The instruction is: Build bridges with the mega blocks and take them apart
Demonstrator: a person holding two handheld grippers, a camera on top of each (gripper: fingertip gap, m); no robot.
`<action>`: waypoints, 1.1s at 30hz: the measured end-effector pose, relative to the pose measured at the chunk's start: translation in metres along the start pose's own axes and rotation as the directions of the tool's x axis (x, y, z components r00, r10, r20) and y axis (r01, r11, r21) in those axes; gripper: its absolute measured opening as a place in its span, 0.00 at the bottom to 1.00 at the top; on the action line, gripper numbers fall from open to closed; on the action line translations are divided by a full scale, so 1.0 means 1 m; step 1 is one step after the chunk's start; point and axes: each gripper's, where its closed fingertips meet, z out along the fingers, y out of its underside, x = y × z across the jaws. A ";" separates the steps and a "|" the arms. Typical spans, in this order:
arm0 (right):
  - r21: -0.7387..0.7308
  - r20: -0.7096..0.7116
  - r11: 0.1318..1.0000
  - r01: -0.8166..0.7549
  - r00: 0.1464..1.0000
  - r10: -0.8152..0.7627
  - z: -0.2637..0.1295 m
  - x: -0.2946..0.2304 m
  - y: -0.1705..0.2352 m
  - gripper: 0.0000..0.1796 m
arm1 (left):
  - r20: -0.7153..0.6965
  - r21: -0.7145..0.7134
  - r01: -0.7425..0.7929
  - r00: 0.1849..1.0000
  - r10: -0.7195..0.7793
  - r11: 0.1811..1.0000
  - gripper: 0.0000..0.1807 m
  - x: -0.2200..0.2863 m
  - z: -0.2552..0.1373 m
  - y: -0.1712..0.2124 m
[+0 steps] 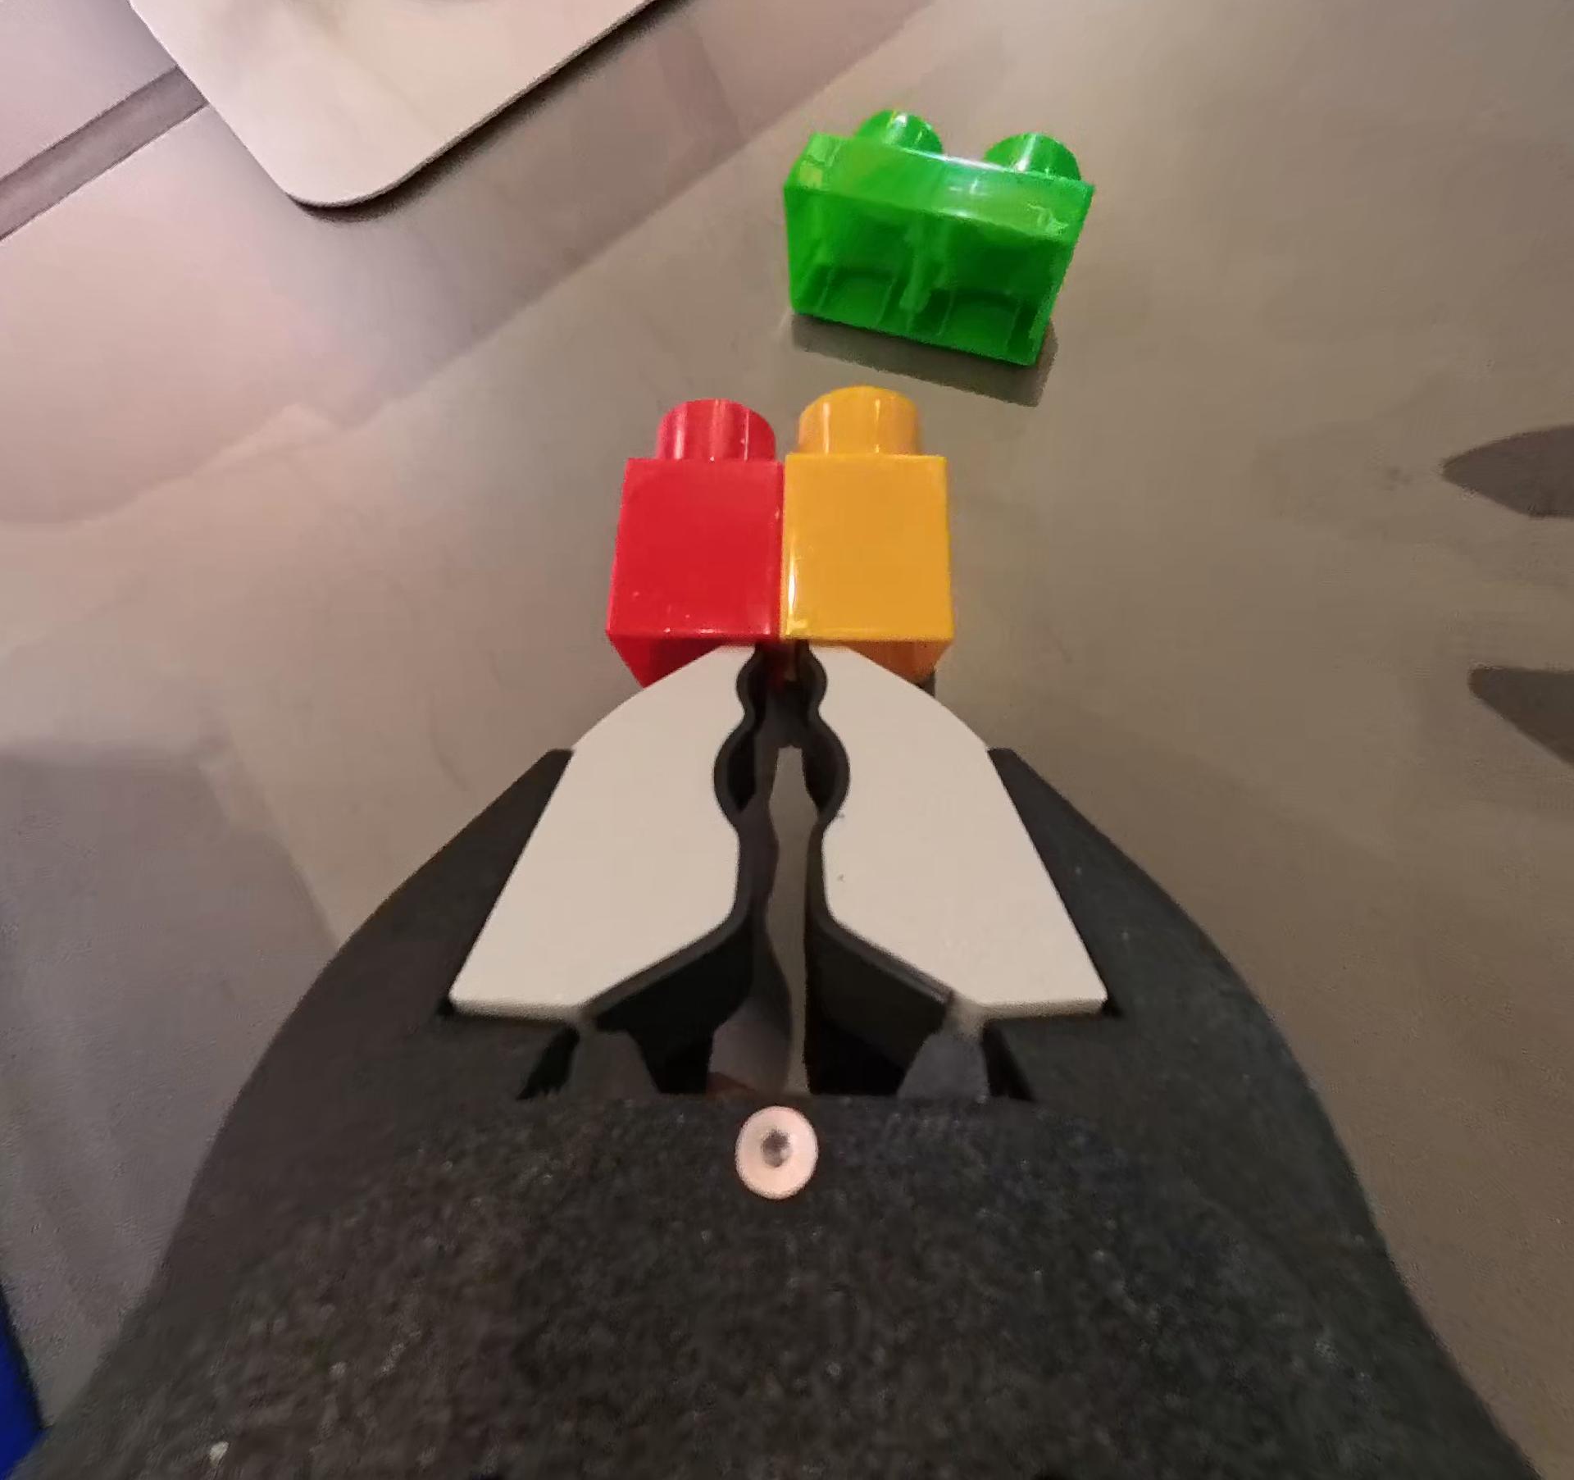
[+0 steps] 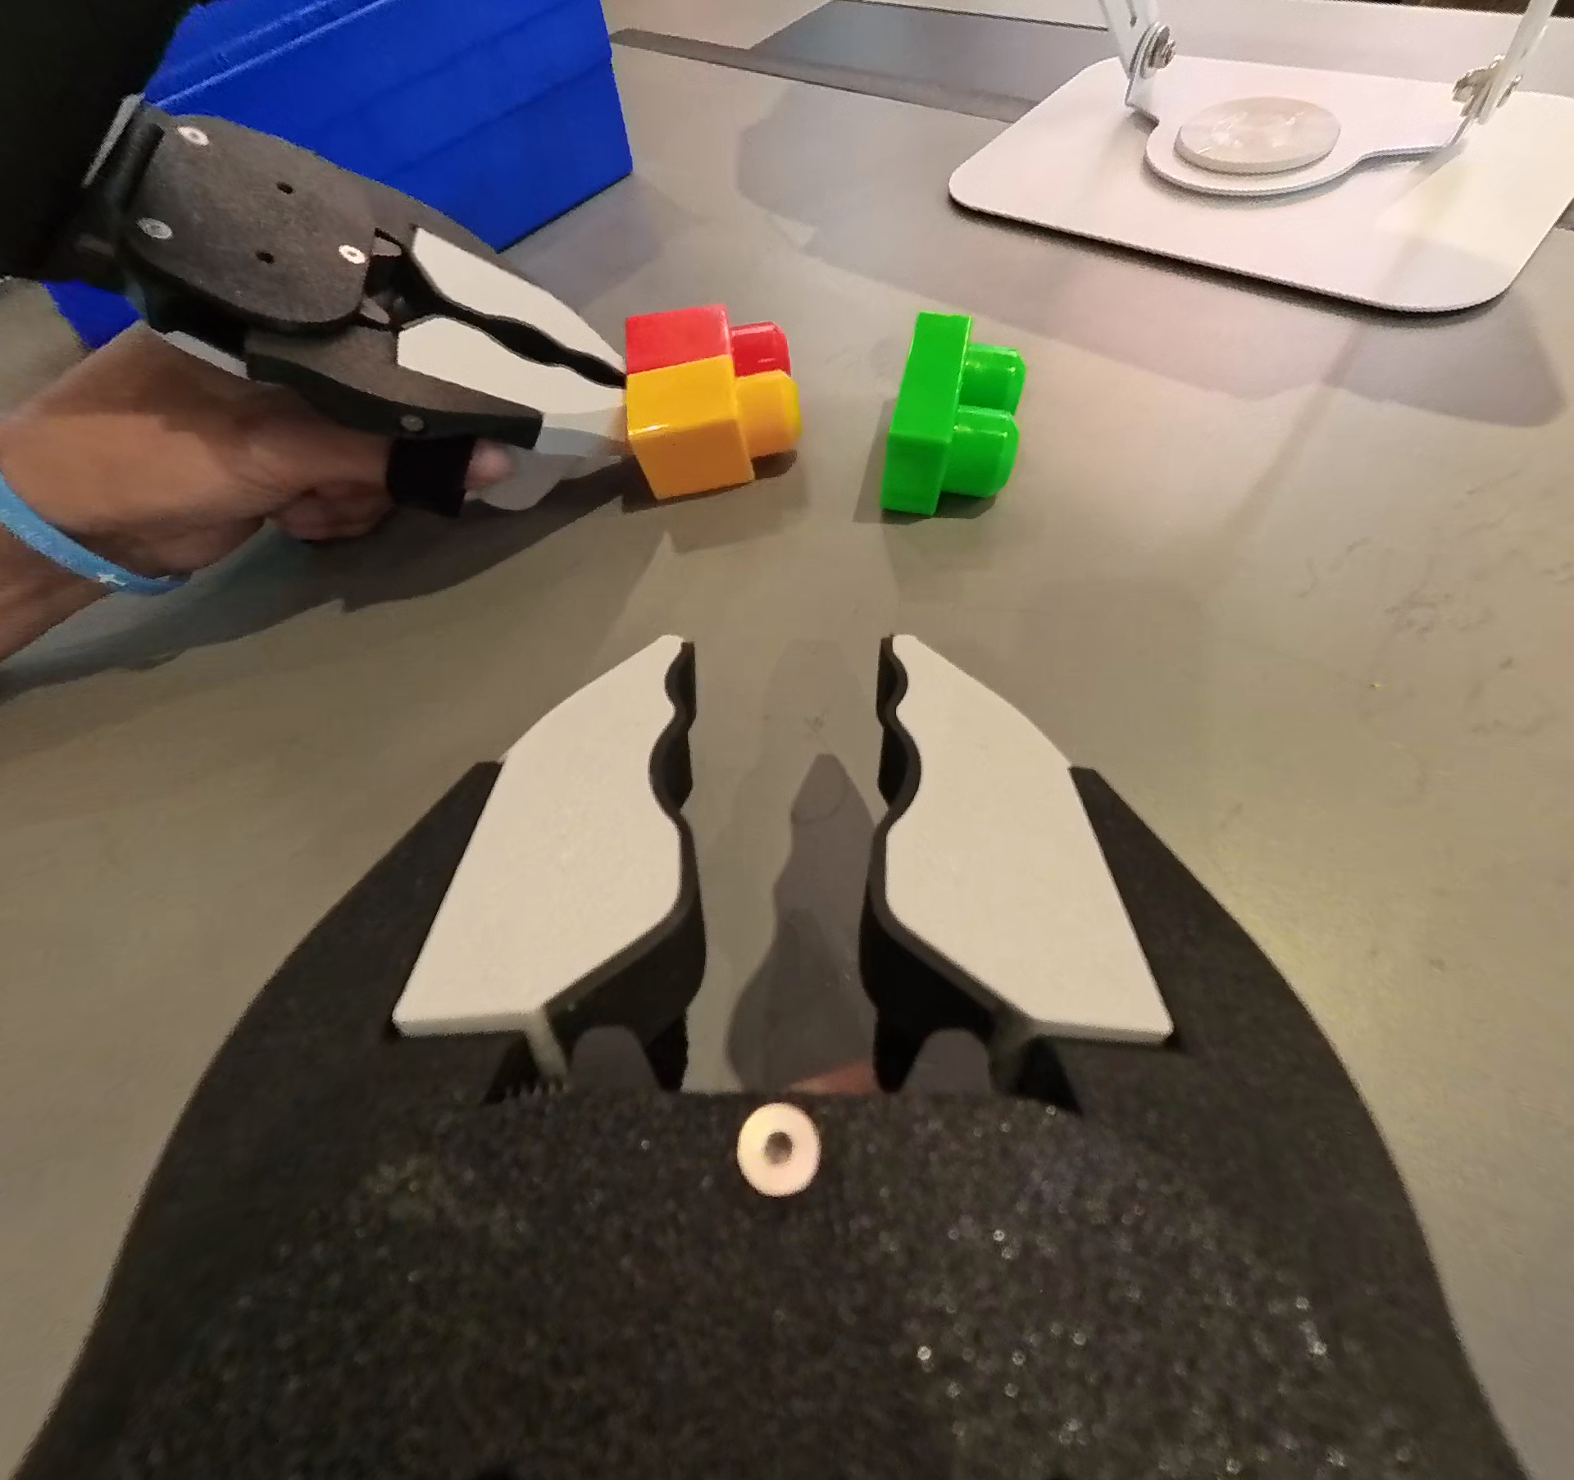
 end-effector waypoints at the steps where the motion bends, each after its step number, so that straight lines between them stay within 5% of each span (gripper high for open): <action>1: 0.002 0.000 1.000 -0.001 1.000 0.001 0.000 0.000 0.000 0.23 | 0.001 0.002 -0.004 1.000 0.004 1.000 0.03 0.000 0.000 0.000; 11: 0.008 0.002 1.000 -0.008 1.000 0.008 -0.001 0.001 -0.001 0.23 | -0.022 0.088 -0.040 0.999 0.042 0.995 0.03 0.010 -0.020 -0.001; 20: 0.004 0.063 1.000 -0.008 0.998 0.008 0.000 -0.001 -0.004 0.24 | -0.039 0.332 -0.104 0.992 0.124 0.937 0.03 0.022 -0.105 0.005; 27: -0.146 0.143 0.959 0.243 0.964 -0.222 0.022 0.026 -0.038 0.27 | -0.140 0.418 -0.006 0.988 0.071 0.909 0.03 0.025 -0.131 0.013; 33: -0.191 0.376 0.777 0.600 0.776 -0.507 0.060 0.035 -0.043 0.30 | -0.194 0.422 0.003 0.977 0.086 0.907 0.03 0.026 -0.132 0.018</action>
